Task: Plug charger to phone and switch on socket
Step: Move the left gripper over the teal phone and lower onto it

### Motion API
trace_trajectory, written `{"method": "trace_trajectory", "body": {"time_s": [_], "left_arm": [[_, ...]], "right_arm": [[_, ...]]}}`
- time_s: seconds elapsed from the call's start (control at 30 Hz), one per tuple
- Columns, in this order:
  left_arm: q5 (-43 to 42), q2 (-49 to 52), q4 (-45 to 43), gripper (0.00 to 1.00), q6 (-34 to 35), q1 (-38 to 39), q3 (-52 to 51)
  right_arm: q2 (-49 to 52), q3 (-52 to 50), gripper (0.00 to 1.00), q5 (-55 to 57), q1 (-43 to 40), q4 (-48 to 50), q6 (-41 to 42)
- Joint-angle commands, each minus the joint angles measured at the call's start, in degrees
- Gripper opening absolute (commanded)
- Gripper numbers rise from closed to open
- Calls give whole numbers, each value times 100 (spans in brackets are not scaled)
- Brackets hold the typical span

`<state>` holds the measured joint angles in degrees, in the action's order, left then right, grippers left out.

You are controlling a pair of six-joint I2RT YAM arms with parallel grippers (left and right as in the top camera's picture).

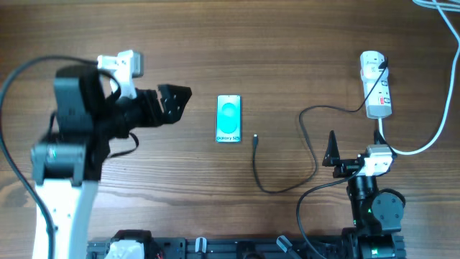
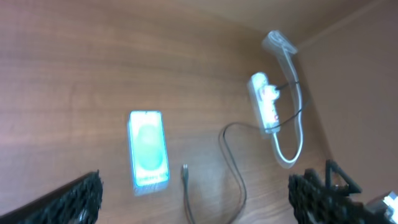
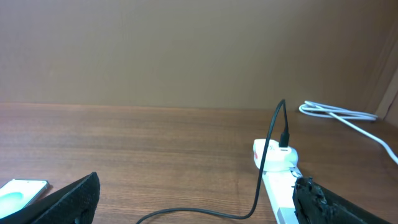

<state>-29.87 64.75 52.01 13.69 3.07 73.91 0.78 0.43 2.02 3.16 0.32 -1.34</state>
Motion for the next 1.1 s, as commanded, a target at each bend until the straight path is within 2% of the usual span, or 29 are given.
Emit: {"method": "trace_trajectory", "body": {"time_s": [0.0,0.17,0.23,0.37,0.5,0.6,0.67,0.73,0.87,1.07], "left_arm": [[756,697,433,100,-120,490,1078],[391,927,483,100,44,929,1123],[715,1054,518,100,562,1222,1126],[1443,1392,791,100,841,1694,1303],[1781,2291,1569,99,929,2048,2315],[1891,3222,2380,99,927,2159,3480],[2282,3936,3036,99,957,2256,4205],[2492,4385,3359,100,997,2312,4435],[2485,5090,3104,100,992,2422,4428],[2483,5617,2850,100,992,2448,4422]], "right_arm": [[-50,-9,100,94,-24,31,-7],[-50,-9,100,94,-24,31,-7],[-50,-9,100,94,-24,31,-7],[-50,-9,100,94,-24,31,-4],[-50,-9,100,94,-24,28,-4],[-50,-9,100,94,-24,28,-7],[-50,-9,100,94,-24,31,-4],[-50,-9,100,94,-24,31,-4],[-50,-9,100,94,-24,31,-7],[-50,-9,100,94,-24,31,-4]]}}
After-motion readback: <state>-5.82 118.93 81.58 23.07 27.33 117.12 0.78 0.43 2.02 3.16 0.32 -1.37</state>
